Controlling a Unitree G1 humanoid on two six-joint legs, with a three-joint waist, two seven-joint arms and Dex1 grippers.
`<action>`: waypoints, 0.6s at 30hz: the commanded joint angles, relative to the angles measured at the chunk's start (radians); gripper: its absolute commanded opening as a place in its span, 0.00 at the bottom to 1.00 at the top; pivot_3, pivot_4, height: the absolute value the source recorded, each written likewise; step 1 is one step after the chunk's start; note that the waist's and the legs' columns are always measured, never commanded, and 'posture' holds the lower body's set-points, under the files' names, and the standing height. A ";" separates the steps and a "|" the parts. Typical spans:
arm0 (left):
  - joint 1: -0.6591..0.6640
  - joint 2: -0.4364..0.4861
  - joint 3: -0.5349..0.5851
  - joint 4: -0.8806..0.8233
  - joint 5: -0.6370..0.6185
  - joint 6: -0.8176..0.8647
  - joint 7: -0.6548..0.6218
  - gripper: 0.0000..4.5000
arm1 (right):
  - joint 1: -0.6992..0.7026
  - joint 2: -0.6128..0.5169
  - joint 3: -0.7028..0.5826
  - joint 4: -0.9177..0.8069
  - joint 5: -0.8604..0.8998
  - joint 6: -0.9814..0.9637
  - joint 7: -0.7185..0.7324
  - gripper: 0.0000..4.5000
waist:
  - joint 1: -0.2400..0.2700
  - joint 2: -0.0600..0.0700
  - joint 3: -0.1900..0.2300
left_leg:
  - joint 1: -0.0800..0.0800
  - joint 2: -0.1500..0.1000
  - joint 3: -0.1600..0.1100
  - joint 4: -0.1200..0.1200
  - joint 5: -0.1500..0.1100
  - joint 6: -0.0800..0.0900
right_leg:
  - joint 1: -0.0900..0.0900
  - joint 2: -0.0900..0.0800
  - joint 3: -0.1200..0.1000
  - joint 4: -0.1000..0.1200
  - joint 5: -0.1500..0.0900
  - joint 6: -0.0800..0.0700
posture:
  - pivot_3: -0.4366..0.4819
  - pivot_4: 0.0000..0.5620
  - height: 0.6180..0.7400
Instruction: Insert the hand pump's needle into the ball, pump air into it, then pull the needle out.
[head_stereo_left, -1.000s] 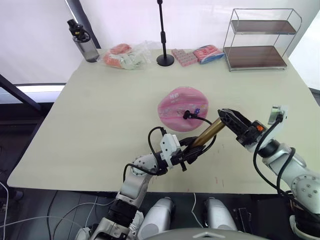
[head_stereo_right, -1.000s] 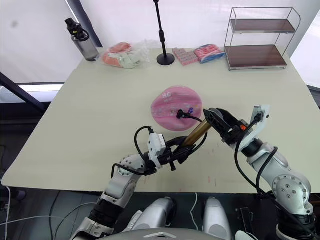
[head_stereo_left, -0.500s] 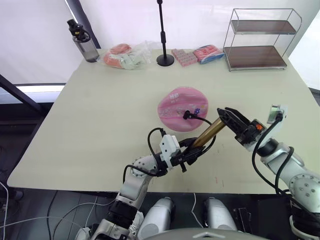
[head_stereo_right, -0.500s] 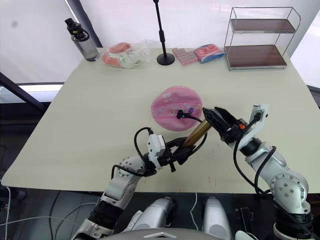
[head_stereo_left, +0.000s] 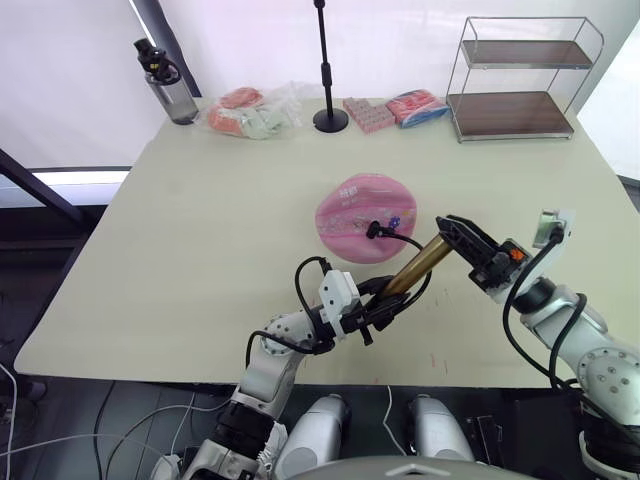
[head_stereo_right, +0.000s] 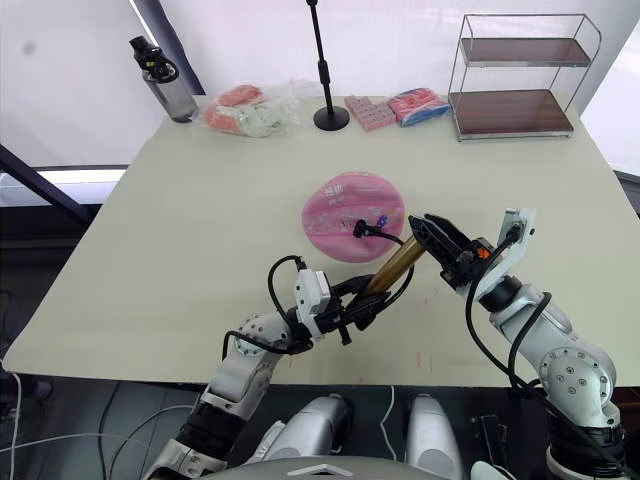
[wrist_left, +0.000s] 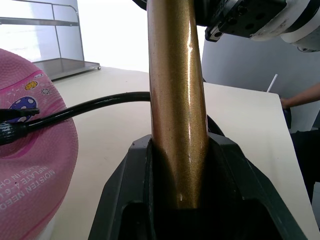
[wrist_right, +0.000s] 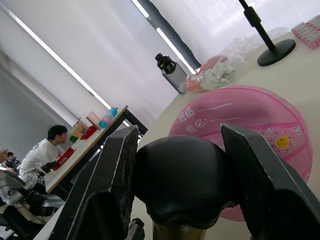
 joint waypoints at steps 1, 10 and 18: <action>-0.002 -0.003 0.008 -0.039 -0.035 0.003 -0.017 0.22 | -0.016 0.006 0.002 -0.029 0.007 -0.012 0.013 0.47 | 0.000 0.000 0.000 | 0.000 0.000 0.000 0.000 0.000 0.000 | 0.000 0.000 0.000 0.000 0.000 0.000 | 0.48 0.27 0.96; 0.002 0.014 0.024 -0.061 -0.094 0.081 -0.047 0.99 | -0.031 -0.022 0.004 -0.036 -0.036 -0.019 0.037 0.47 | 0.000 0.000 0.000 | 0.000 0.000 0.000 0.000 0.000 0.000 | 0.000 0.000 0.000 0.000 0.000 0.000 | 0.48 0.27 0.96; -0.026 0.084 0.041 -0.065 -0.130 0.142 -0.126 0.99 | -0.054 -0.112 0.020 -0.054 -0.146 -0.038 0.176 0.47 | -0.001 0.000 0.000 | 0.000 0.000 0.000 0.000 0.000 0.000 | 0.000 0.001 0.000 0.000 0.000 0.000 | 0.48 0.27 0.96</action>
